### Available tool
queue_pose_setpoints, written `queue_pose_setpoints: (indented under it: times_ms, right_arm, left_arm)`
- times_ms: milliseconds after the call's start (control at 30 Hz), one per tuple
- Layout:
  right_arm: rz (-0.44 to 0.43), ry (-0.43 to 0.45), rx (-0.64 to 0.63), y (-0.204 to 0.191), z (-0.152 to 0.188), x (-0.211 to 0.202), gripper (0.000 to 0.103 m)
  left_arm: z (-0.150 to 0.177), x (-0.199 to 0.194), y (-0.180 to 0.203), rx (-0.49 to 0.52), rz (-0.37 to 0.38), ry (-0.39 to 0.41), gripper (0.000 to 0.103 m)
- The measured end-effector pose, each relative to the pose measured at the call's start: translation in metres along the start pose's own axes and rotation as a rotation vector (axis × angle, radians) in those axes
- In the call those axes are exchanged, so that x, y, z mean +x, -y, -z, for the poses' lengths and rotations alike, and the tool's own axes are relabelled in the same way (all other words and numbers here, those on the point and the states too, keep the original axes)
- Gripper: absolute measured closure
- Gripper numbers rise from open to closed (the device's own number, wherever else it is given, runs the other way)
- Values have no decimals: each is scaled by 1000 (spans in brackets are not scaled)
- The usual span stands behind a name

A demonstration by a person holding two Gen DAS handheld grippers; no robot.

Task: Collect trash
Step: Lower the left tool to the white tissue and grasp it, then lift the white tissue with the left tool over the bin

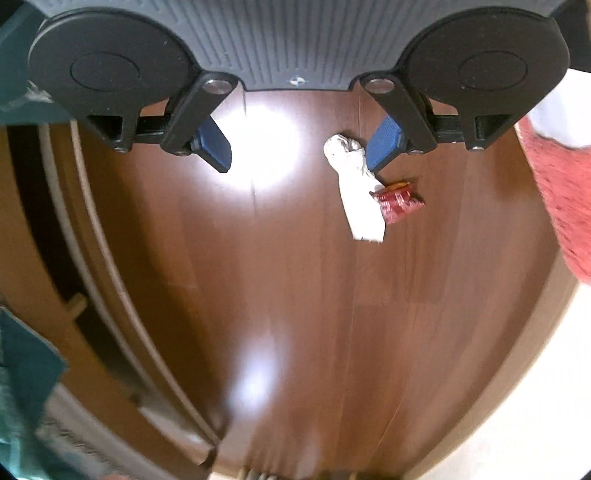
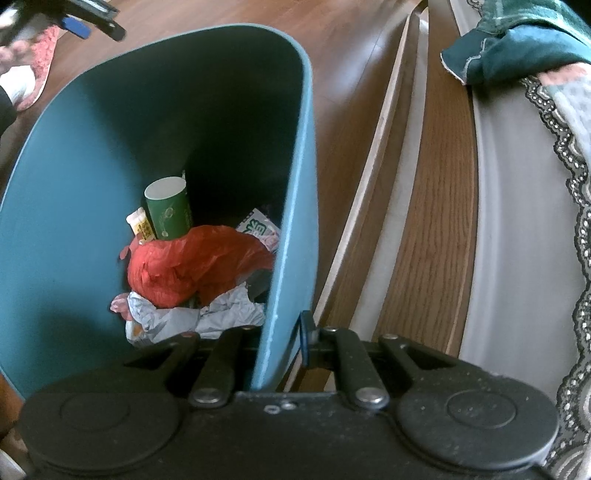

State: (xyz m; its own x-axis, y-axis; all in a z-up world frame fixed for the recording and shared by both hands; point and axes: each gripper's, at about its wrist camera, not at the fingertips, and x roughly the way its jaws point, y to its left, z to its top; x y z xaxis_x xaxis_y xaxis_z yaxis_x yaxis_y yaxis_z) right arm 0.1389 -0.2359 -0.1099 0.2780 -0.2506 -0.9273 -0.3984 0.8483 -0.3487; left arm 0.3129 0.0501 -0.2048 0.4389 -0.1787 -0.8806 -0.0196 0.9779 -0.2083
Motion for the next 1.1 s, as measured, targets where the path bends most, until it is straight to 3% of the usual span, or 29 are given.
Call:
queue_pose_setpoints:
  times_ms: [300, 467, 567, 733, 800, 1100]
  right_arm:
    - [-6, 1, 4, -1, -2, 0, 93]
    - [-7, 6, -3, -1, 0, -2, 93]
    - [-4, 6, -8, -2, 1, -2, 93]
    - [-3, 5, -7, -3, 1, -1, 93]
    - [-3, 5, -5, -3, 1, -1, 93]
    - [-10, 3, 17, 2, 1, -1, 93]
  left_arm:
    - [0, 111, -20, -96, -87, -138, 24]
    - [8, 141, -31, -140, -66, -181, 25]
    - [14, 150, -31, -141, -61, -187, 26]
    - [17, 159, -29, -128, -62, -202, 45]
    - [16, 159, -26, -104, -63, -208, 64]
    - [26, 117, -4, -51, -66, -173, 70]
